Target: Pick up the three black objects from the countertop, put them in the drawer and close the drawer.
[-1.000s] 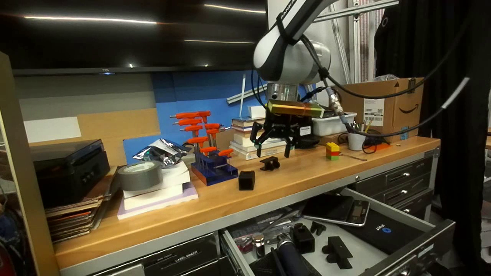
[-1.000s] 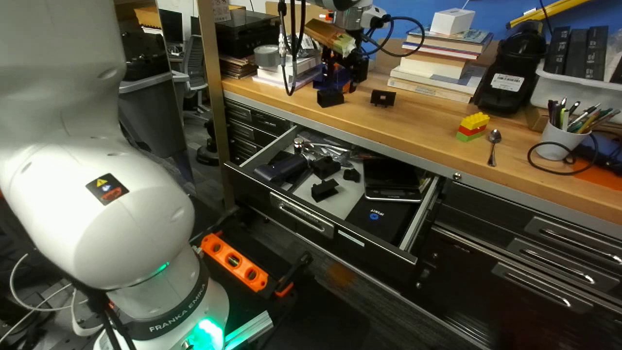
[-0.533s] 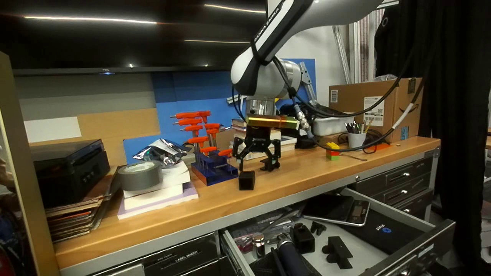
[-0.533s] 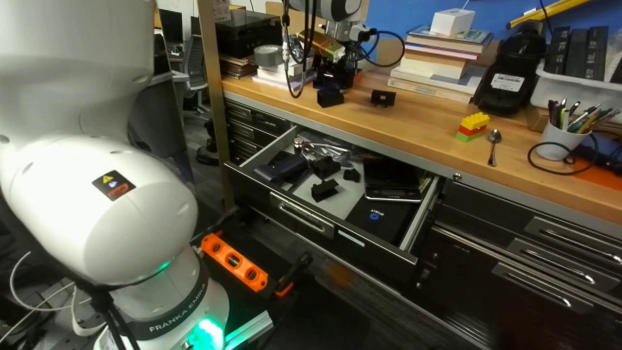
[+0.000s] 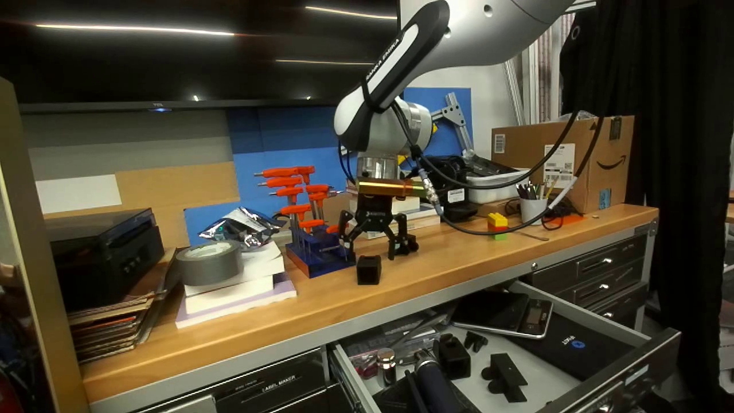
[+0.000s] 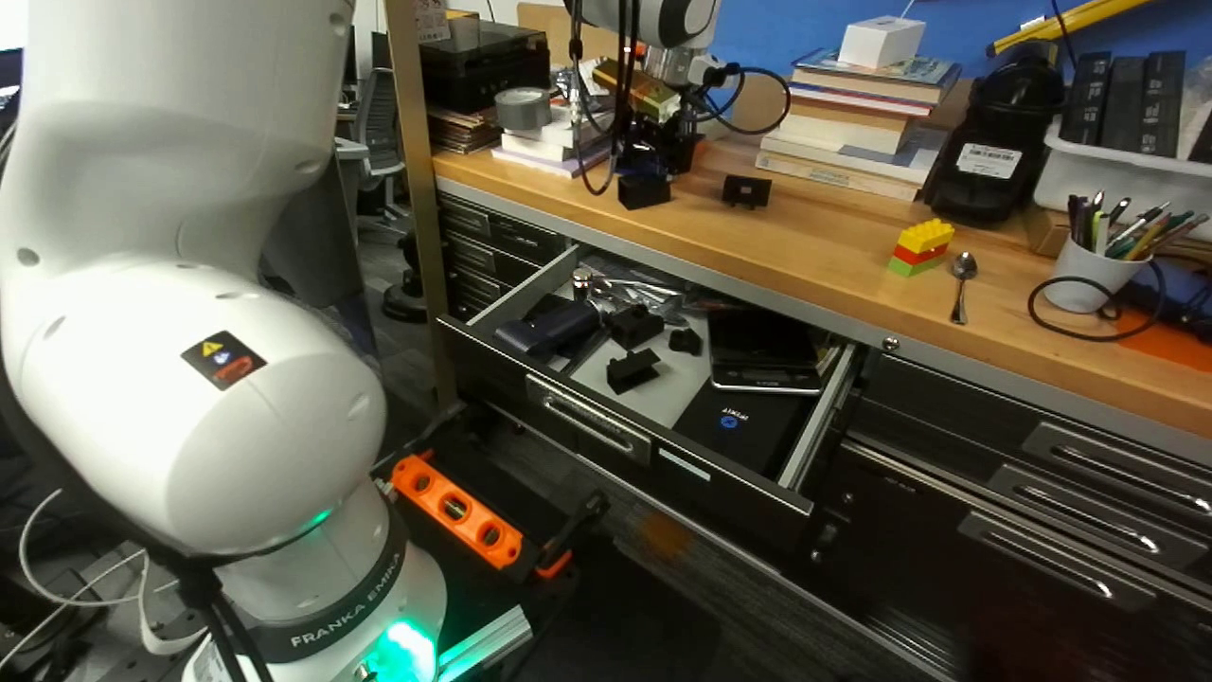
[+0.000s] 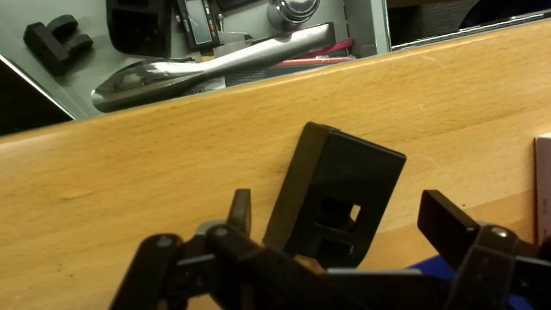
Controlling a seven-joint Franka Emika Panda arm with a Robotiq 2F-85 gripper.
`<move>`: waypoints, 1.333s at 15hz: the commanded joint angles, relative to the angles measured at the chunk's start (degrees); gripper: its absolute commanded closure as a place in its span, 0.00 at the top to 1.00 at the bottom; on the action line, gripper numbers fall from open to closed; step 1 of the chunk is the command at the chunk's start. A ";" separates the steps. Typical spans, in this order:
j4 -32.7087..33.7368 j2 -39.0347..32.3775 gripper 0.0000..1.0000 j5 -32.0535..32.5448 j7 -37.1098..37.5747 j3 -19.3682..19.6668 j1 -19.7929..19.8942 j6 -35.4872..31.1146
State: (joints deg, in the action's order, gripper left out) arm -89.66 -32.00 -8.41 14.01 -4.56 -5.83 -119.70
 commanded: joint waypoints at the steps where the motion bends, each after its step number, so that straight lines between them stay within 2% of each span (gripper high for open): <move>1: 6.32 -3.80 1.00 -0.51 0.92 0.35 -0.68 3.55; 3: 7.66 -5.20 1.00 -0.55 1.04 0.39 -0.70 4.68; 4: 8.15 -5.67 0.91 -0.57 0.97 0.41 -0.66 4.95; 5: 8.58 -6.20 0.75 -0.38 1.04 0.50 -0.76 5.17; 11: 8.45 -6.57 0.29 -0.09 1.93 1.33 -0.59 6.80; 12: 7.06 -5.67 0.25 0.02 2.21 1.64 -0.52 6.56; 15: 1.21 -1.36 0.27 0.45 3.44 3.00 -0.16 4.46; 20: -13.18 8.79 0.27 3.09 3.41 6.42 0.81 0.19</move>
State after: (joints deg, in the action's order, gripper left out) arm -91.66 -31.98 -7.05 16.75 0.51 -5.49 -115.88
